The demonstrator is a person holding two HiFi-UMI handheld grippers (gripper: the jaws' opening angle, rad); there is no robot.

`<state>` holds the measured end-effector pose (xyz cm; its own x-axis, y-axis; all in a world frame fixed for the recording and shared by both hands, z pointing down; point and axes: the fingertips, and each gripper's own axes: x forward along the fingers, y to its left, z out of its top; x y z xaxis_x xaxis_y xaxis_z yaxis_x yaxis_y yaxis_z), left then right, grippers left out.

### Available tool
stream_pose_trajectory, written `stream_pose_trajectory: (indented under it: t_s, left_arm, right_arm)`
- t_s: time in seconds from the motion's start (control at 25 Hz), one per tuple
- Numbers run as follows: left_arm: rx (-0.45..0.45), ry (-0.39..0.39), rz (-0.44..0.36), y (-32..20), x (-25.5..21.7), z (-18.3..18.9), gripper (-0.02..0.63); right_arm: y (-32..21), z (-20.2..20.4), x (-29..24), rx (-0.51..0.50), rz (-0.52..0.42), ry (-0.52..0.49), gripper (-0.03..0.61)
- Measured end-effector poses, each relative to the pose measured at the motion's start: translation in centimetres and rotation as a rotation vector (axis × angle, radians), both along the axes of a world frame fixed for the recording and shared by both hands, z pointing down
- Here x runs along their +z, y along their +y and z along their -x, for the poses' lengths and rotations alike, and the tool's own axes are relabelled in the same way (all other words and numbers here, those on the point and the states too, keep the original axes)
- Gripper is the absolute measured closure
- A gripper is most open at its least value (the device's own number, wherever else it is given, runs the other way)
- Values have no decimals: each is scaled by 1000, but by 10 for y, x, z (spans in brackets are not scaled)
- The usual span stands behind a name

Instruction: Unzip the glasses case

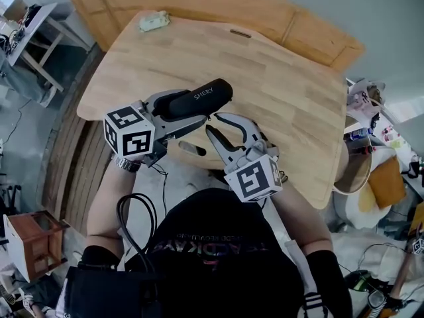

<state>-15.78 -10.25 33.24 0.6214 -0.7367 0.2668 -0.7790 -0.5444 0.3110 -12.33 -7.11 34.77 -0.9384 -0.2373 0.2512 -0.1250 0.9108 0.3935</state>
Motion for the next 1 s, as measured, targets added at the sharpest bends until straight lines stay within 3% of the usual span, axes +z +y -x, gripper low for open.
stream_pose_trajectory:
  t_s: [0.32, 0.76, 0.88, 1.0]
  left_arm:
    - [-72, 56, 37, -5, 8, 3, 275]
    - [-93, 76, 70, -5, 17, 6, 275]
    - [-107, 58, 61, -5, 18, 7, 275]
    - [-122, 34, 49, -5, 18, 8, 275]
  right_arm:
    - [-4, 7, 4, 65, -128, 24, 463]
    - [-14, 6, 5, 121, -150, 21, 540]
    - [-13, 6, 7, 116, -103, 18, 546]
    - [-14, 5, 10, 104, 67, -22, 558]
